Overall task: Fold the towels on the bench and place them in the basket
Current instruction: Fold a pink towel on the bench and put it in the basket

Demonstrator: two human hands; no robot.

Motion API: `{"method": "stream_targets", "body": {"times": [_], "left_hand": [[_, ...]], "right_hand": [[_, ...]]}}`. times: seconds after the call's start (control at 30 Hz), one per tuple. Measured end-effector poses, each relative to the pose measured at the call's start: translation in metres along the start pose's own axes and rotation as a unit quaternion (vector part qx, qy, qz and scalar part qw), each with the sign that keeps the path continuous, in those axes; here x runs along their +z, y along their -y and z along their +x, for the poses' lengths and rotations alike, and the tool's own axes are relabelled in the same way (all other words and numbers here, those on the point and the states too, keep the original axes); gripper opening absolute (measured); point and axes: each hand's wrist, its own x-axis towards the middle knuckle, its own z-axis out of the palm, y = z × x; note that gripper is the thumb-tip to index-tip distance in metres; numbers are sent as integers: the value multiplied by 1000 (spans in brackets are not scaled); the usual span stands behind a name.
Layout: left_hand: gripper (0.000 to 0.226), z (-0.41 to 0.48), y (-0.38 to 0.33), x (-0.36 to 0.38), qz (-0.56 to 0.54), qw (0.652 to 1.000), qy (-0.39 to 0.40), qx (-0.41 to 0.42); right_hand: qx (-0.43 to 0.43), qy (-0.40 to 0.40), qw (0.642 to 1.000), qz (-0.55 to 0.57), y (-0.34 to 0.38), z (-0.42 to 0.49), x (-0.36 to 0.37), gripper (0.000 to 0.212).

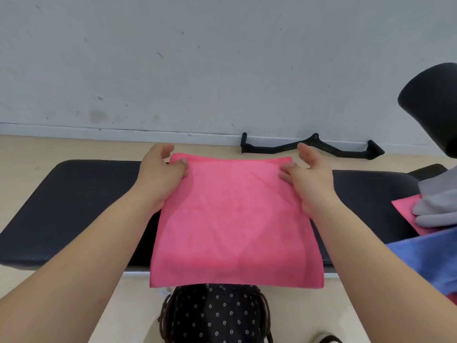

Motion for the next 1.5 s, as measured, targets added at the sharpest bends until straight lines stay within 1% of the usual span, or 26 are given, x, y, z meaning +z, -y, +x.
{"method": "stream_targets", "body": {"times": [0.03,0.07,0.13,0.17,0.23,0.3,0.33,0.4,0.47,0.57,0.63,0.7,0.8,0.9,0.93,1.0,1.07,1.1,1.17,1.23,1.3,1.33,1.4,1.43,1.47,1.5], "left_hand": [[48,-3,-1,-4,44,999,-4,27],[47,-8,-3,-9,84,994,-17,61],[31,-20,-3,-21,145,981,-42,120],[21,-25,-2,-28,176,976,-33,123],[14,-39,3,-39,277,956,44,89],[28,-54,10,-46,397,909,105,69],[37,-62,11,-48,440,889,111,66],[55,-75,11,-51,497,858,117,53],[66,-88,10,-52,528,837,143,28],[61,-106,9,-52,540,826,162,9],[50,-116,10,-50,531,833,155,28],[36,-124,13,-48,509,847,138,66],[25,-132,22,-51,480,863,97,123],[20,-139,29,-60,446,877,46,172],[21,-142,31,-63,447,871,20,204],[27,-149,36,-64,449,838,-11,310],[36,-160,44,-59,450,802,30,392],[46,-165,50,-55,467,783,65,407],[74,-170,65,-48,532,740,124,392],[92,-168,73,-44,576,715,134,373],[93,-164,74,-42,588,708,126,371],[90,-163,72,-42,592,704,116,375],[84,-161,69,-39,600,695,103,384],[78,-161,68,-37,601,690,102,390],[70,-162,68,-36,599,689,105,395],[62,-163,67,-35,595,690,105,399]], "right_hand": [[-18,-10,1000,-23,3,-2,-4,50],[-40,-24,997,-54,5,-4,-9,42],[-74,-42,989,-119,8,-12,-22,22],[-74,-39,984,-156,10,-17,-28,14],[-55,-2,963,-263,11,-31,-42,4],[-9,66,923,-379,14,-50,-57,19],[26,97,899,-427,16,-61,-63,28],[80,135,853,-498,18,-80,-72,44],[92,159,828,-530,18,-93,-80,56],[113,191,827,-516,16,-109,-90,63],[126,217,832,-495,10,-118,-96,64],[131,225,856,-446,1,-127,-102,57],[172,195,909,-326,-18,-136,-108,55],[234,172,929,-230,-35,-144,-111,57],[244,176,932,-201,-39,-147,-112,55],[247,194,937,-154,-42,-149,-114,47],[221,215,935,-177,-41,-148,-118,44],[203,218,933,-200,-39,-148,-120,44],[176,207,930,-247,-32,-146,-123,41],[146,205,910,-329,-24,-146,-127,38],[88,186,884,-419,-14,-147,-126,38],[33,163,879,-446,-11,-146,-124,39],[-101,120,880,-449,-7,-149,-112,33],[-158,127,875,-439,-7,-153,-102,23],[-203,154,863,-436,-8,-158,-91,21],[-230,191,842,-450,-12,-164,-81,37]]}}
